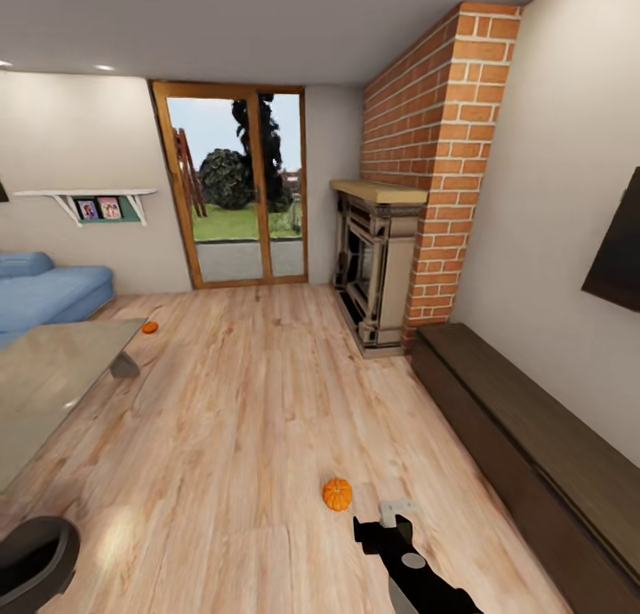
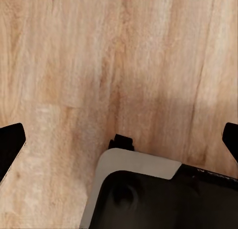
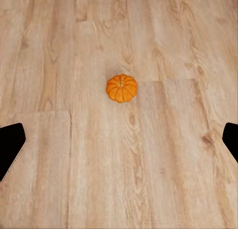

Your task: Place each of the two pumpkins and all three candles from the living room inside a cabinet in the living room (use any cabinet), then make sure every cabinet is closed, and position the cauldron so it is next to a table in the living room.

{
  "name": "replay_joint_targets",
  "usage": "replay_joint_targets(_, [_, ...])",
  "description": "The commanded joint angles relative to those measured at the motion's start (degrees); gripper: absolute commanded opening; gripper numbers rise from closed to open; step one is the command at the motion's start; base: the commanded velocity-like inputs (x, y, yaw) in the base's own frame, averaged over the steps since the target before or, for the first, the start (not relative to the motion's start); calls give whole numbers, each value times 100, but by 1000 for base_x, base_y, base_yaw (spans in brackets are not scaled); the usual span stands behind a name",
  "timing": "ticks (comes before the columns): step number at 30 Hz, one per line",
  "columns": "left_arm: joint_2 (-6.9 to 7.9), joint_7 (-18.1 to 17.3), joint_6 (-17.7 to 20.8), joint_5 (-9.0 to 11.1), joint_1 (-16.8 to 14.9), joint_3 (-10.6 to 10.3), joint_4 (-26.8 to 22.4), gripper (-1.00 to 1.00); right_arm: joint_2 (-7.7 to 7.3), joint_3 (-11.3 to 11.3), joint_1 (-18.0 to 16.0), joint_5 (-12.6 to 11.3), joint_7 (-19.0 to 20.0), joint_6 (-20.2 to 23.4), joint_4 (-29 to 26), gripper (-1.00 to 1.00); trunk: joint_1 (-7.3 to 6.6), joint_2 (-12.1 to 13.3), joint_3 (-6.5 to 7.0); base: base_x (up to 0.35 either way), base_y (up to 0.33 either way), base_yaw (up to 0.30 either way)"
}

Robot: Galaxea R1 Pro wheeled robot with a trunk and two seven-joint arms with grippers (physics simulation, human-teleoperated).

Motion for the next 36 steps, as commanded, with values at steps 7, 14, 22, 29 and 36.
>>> replay_joint_targets(7, [42,-14,-301,24,-3,-51,6,100,-7,43,-2,-56,-2,-44,11,100,4,-6,-10,332,21,60])
replay_joint_targets(14, [69,-20,-599,19,-3,-56,12,100,-8,38,0,-57,-3,-56,6,100,4,-6,-10,338,3,26])
replay_joint_targets(22, [69,-21,-864,19,-3,-60,179,100,0,56,-2,-50,-3,-42,5,100,4,-6,-10,301,130,235])
replay_joint_targets(29, [94,-21,-893,19,-3,-58,222,100,-4,58,1,-49,6,-41,5,100,4,-6,-10,227,253,268])
replay_joint_targets(36, [109,-21,-900,19,-3,-60,227,100,-16,50,0,-49,12,-52,5,100,4,-6,-10,177,287,67])
